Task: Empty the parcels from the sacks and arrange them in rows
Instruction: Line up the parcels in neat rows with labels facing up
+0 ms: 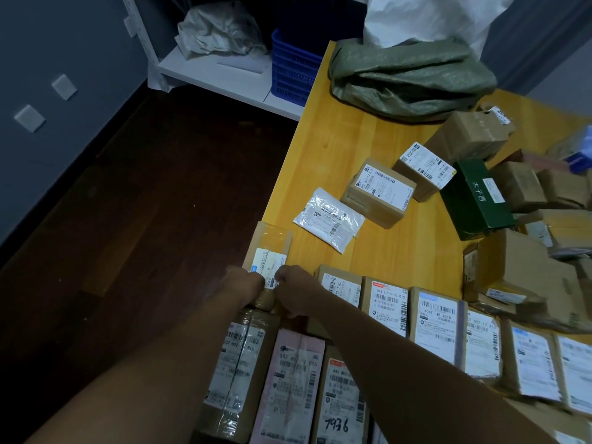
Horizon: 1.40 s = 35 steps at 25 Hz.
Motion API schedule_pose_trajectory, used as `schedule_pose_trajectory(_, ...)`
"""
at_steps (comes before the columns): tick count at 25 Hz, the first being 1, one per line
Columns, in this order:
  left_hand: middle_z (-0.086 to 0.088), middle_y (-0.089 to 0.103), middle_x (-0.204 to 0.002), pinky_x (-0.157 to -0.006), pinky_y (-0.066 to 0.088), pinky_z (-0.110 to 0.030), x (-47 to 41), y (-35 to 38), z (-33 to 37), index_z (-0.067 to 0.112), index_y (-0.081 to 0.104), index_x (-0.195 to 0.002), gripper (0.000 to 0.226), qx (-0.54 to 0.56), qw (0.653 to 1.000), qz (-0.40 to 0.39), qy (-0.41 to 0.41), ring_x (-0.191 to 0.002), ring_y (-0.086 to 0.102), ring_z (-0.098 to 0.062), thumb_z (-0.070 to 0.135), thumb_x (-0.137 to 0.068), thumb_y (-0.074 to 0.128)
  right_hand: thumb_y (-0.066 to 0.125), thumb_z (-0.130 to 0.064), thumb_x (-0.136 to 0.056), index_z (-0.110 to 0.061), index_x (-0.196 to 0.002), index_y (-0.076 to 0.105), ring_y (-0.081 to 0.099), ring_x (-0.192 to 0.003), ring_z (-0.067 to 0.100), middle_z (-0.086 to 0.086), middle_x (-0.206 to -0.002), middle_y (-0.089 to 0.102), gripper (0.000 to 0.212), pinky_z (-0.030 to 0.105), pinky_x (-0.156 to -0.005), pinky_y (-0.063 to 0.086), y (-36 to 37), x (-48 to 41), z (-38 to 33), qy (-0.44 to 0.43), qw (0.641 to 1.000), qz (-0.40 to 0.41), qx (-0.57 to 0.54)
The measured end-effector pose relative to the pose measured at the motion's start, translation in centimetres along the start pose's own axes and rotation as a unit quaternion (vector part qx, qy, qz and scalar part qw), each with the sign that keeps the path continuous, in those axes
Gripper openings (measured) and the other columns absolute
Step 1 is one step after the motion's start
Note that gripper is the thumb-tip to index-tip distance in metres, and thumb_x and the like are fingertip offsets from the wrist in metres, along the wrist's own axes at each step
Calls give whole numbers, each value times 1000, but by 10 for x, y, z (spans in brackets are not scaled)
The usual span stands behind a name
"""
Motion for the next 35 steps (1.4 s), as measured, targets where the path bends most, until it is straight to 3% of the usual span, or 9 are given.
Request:
schedule_pose_trajectory(3,-16,59,-127,-99,46,-49,13,-5,18,9,45,-127,68,-21,999,37,13,-113,58,-36,38,-69,65,48,-8,-98,-3,-122,57,60,-101,29,5,-103,59,26,41,-84,55,-22,9,5,-10,999,26,-21)
schedule_pose_trajectory(6,-14,50,-136,-108,34,-58,32,-8,54,11,42,-135,68,-54,991,99,67,-126,47,-38,40,-77,62,53,-9,-94,-1,-123,56,61,-98,33,11,-103,57,30,44,-82,52,-55,21,14,-5,998,65,-20)
schedule_pose_trajectory(9,-14,49,-137,-108,33,-55,52,-2,98,11,44,-137,62,-37,984,116,133,-128,44,-37,33,-82,61,54,-10,-91,-4,-119,56,56,-89,28,5,-95,54,29,38,-73,49,-89,38,29,5,994,99,-37)
schedule_pose_trajectory(13,-14,55,-132,-98,47,-47,77,36,149,12,44,-137,61,14,975,73,210,-119,53,-37,27,-82,63,55,-6,-91,-15,-94,53,56,-79,27,-1,-79,50,9,29,-61,43,-135,60,64,25,987,147,-68)
schedule_pose_trajectory(17,-13,56,-134,-93,49,-38,102,86,186,12,42,-142,62,44,967,30,250,-117,56,-35,20,-84,63,58,-12,-92,-7,-119,56,63,-93,31,9,-99,60,27,33,-71,46,-173,78,110,43,979,185,-71)
schedule_pose_trajectory(20,-15,64,-114,-84,49,-38,119,123,203,12,48,-128,46,53,965,10,256,-104,61,-35,16,-85,63,58,-16,-94,-6,-125,55,60,-105,31,11,-117,59,33,31,-77,45,-197,92,149,59,978,196,-34)
schedule_pose_trajectory(23,-15,63,-105,-81,46,-38,136,164,219,8,52,-117,35,52,965,1,256,-101,60,-35,15,-85,64,56,-17,-93,-3,-116,56,58,-100,31,13,-113,60,27,38,-83,50,-227,113,193,78,969,234,-11)
schedule_pose_trajectory(29,-1,58,-84,-79,44,-33,169,254,248,6,39,-144,61,26,961,-56,268,-99,59,-31,13,-88,62,54,-20,-91,-10,-101,58,58,-91,28,8,-95,61,14,35,-74,45,-281,152,281,148,930,335,-32)
schedule_pose_trajectory(35,-11,63,-107,-80,47,-33,186,321,263,4,39,-139,63,-4,961,-87,264,-99,58,-29,19,-85,68,53,-12,-89,-8,-95,56,53,-88,26,12,-99,60,8,32,-73,41,-290,168,348,200,918,342,-28)
Point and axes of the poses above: each hand's wrist, its own x-axis away from the middle knuckle, its own y-axis out of the palm, z = x × y, the point moved 3 cm from there along -x, towards the middle knuckle
